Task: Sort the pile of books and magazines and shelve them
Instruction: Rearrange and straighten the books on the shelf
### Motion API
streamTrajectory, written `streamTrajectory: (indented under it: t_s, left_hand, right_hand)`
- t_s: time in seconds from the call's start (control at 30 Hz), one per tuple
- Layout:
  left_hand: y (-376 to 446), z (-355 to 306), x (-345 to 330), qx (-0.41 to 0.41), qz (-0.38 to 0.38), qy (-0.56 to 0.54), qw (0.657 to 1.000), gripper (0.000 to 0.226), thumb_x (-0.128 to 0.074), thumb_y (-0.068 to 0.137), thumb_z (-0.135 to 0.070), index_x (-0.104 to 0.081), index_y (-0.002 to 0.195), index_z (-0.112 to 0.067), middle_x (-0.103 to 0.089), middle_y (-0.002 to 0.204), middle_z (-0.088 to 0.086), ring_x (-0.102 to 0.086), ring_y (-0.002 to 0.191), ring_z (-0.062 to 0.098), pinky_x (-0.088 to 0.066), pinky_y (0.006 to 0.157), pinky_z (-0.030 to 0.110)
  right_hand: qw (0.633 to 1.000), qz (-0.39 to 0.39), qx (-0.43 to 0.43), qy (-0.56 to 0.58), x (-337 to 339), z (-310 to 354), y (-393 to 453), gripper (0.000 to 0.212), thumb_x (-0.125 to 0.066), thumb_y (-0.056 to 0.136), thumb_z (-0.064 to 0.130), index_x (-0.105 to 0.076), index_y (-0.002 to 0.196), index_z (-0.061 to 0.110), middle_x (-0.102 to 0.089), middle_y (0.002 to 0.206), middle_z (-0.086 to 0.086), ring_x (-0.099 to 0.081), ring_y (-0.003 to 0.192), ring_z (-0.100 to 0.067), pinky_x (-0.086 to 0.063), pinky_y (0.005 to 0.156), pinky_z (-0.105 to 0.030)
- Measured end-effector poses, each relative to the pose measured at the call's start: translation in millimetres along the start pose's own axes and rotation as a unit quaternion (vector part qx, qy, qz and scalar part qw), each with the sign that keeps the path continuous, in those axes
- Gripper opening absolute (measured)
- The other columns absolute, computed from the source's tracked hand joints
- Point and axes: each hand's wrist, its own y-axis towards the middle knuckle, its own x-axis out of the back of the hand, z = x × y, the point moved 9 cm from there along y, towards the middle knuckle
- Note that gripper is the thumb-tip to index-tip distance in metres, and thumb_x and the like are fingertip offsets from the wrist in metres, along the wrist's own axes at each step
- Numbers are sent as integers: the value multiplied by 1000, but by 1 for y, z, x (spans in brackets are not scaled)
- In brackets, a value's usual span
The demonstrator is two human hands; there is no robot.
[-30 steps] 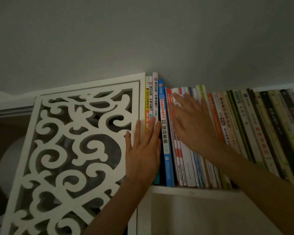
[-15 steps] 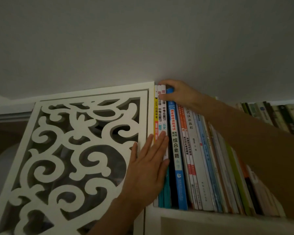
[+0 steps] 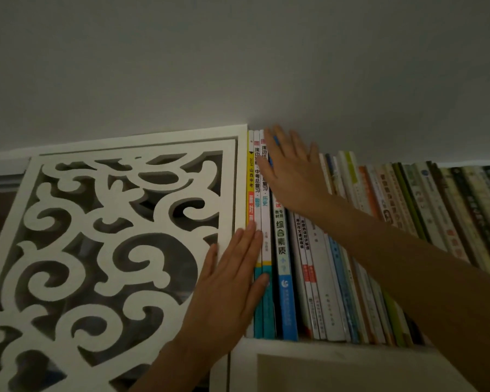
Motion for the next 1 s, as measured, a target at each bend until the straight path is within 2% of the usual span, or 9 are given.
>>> streamTrajectory:
  t_s: [0.13,0.23,0.33,0.4,0.5,0.57,0.67,0.8,1.0]
  left_hand:
    - [0,3,-1,3,-17,20,1000,56,11,85,-62,34,133,-44,34,143,-28,26,134,-7,19,107,28]
    - [-4,-1,1,27,-41,25,998,55,8,90,-57,28,139,-41,30,148,-21,21,138,-2,17,109,31]
    - [-20,-11,3,69,-69,-15,995,57,-7,94,-54,10,145,-37,12,154,-14,7,141,3,3,112,36]
    - [-34,-28,4,57,-79,-13,995,58,-20,94,-52,-6,147,-33,-3,155,-9,-5,142,10,-5,110,44]
    - [-40,-52,-4,7,-77,49,996,60,-30,91,-51,-19,145,-27,-14,153,0,-15,140,20,-9,105,56]
    - [-32,-53,-9,19,-68,64,995,71,-34,87,-57,-12,148,-27,-6,155,1,-9,142,23,-6,105,55]
    - [-22,-38,-13,70,-64,26,995,73,-22,88,-64,5,148,-31,16,156,-3,12,143,17,5,109,47]
    - [-21,-34,-18,35,-53,-1,998,57,-2,94,-54,25,141,-37,31,150,-14,26,139,8,12,110,37]
    - [-19,-29,-25,34,-55,-6,998,58,-6,94,-51,24,141,-36,30,150,-14,27,139,8,13,109,36]
  right_hand:
    - [998,-16,-14,-64,5,8,0,56,-13,101,40,-1,150,17,1,159,-2,3,146,-28,6,114,-52]
    - [999,-28,-17,-23,16,11,-15,60,-17,99,48,-6,150,17,-3,159,-4,1,146,-28,5,115,-50]
    - [990,-75,-50,106,41,-5,-62,58,-18,96,49,-33,143,18,-32,150,-6,-23,141,-27,-11,116,-50]
    - [991,-70,-27,109,53,-18,-106,50,-33,92,42,-45,134,19,-35,149,-7,-26,139,-28,-15,115,-52]
    - [999,44,-25,4,48,-51,-164,74,-46,82,61,-27,146,30,-3,159,-4,2,145,-29,3,114,-51]
    - [990,130,-40,-35,30,-70,-184,97,-28,64,86,2,146,44,23,155,1,19,142,-29,9,109,-54]
    - [980,191,-30,-54,2,-82,-192,102,-7,49,95,31,134,52,43,146,6,33,136,-30,14,106,-57]
    - [980,177,-31,-81,-11,-78,-190,98,0,47,95,37,128,54,51,139,6,41,131,-32,23,100,-58]
    - [986,151,-39,-66,-21,-62,-183,97,3,45,98,36,127,57,51,139,5,42,129,-36,26,96,-59]
